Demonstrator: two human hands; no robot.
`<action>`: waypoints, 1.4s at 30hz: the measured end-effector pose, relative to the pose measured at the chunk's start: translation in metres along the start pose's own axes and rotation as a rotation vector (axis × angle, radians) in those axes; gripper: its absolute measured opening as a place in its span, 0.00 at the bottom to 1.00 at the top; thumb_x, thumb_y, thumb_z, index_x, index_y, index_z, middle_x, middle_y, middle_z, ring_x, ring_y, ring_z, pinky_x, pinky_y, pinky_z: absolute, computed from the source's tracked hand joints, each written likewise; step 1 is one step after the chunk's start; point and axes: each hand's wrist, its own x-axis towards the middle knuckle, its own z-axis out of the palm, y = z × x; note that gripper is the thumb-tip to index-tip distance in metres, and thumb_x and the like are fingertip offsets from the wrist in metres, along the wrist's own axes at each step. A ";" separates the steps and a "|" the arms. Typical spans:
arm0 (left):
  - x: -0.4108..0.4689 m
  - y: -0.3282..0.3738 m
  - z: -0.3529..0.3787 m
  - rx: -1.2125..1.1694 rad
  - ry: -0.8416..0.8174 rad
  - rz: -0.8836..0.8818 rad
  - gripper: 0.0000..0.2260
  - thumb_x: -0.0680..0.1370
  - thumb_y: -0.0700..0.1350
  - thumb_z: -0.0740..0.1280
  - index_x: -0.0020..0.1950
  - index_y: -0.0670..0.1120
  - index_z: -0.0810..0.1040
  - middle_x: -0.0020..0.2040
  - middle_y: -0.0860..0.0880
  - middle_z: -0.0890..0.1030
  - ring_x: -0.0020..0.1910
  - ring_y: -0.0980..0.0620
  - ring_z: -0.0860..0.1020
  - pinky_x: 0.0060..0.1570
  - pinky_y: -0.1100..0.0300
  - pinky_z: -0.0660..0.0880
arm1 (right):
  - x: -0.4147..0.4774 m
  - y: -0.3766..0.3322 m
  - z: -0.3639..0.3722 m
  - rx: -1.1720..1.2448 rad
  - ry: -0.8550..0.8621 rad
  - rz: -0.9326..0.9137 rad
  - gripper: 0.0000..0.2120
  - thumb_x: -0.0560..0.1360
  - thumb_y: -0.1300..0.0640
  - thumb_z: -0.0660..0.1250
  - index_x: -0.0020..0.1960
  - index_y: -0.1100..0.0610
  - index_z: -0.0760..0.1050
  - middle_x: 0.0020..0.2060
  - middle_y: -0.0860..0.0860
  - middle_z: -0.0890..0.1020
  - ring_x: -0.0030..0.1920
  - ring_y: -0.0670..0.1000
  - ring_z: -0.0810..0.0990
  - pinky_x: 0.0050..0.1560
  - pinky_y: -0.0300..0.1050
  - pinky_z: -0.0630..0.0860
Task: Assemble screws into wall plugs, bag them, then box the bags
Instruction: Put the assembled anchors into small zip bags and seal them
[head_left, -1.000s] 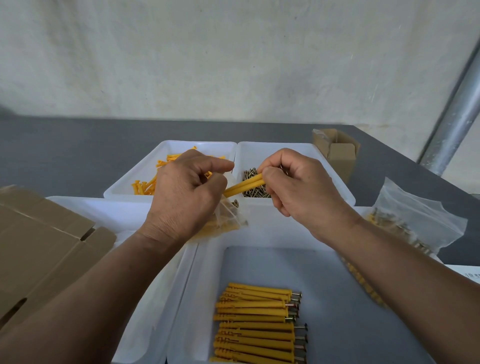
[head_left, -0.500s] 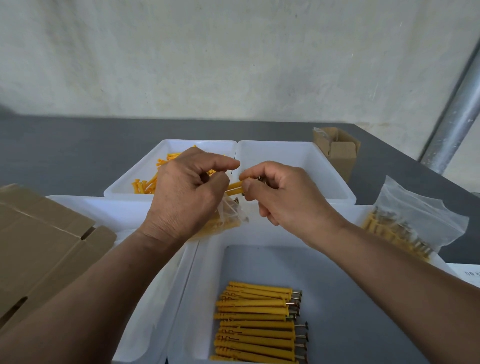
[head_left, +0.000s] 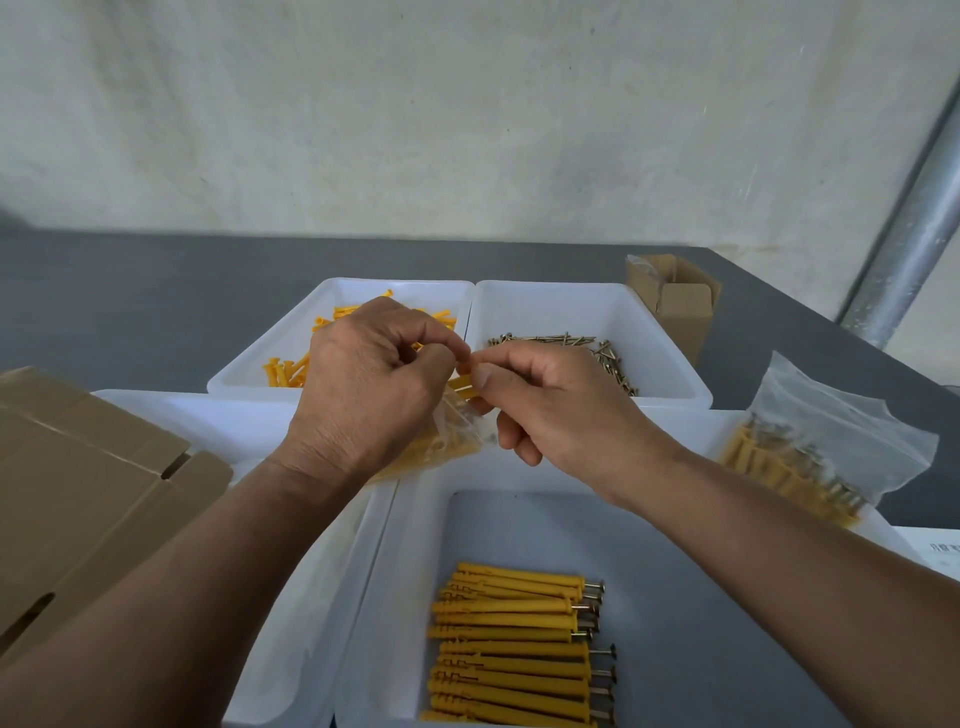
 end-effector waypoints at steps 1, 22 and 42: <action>0.000 0.000 0.000 0.004 0.002 0.001 0.11 0.67 0.46 0.62 0.35 0.59 0.81 0.39 0.54 0.80 0.33 0.57 0.75 0.33 0.69 0.68 | 0.000 0.000 0.000 0.012 0.014 0.000 0.05 0.80 0.55 0.65 0.52 0.53 0.79 0.38 0.54 0.84 0.27 0.46 0.77 0.27 0.41 0.73; -0.001 0.003 -0.001 -0.032 0.000 -0.047 0.11 0.67 0.46 0.61 0.38 0.54 0.84 0.40 0.53 0.80 0.35 0.55 0.77 0.37 0.64 0.70 | 0.002 0.003 -0.010 -0.463 -0.033 0.188 0.10 0.77 0.58 0.59 0.47 0.53 0.80 0.38 0.48 0.83 0.38 0.51 0.84 0.39 0.48 0.83; 0.000 0.001 -0.002 -0.028 -0.009 -0.044 0.12 0.67 0.45 0.62 0.38 0.56 0.84 0.40 0.54 0.81 0.36 0.56 0.77 0.39 0.61 0.72 | -0.011 0.034 -0.007 -1.076 -0.864 0.497 0.16 0.75 0.48 0.70 0.55 0.58 0.78 0.45 0.56 0.86 0.38 0.52 0.86 0.46 0.47 0.82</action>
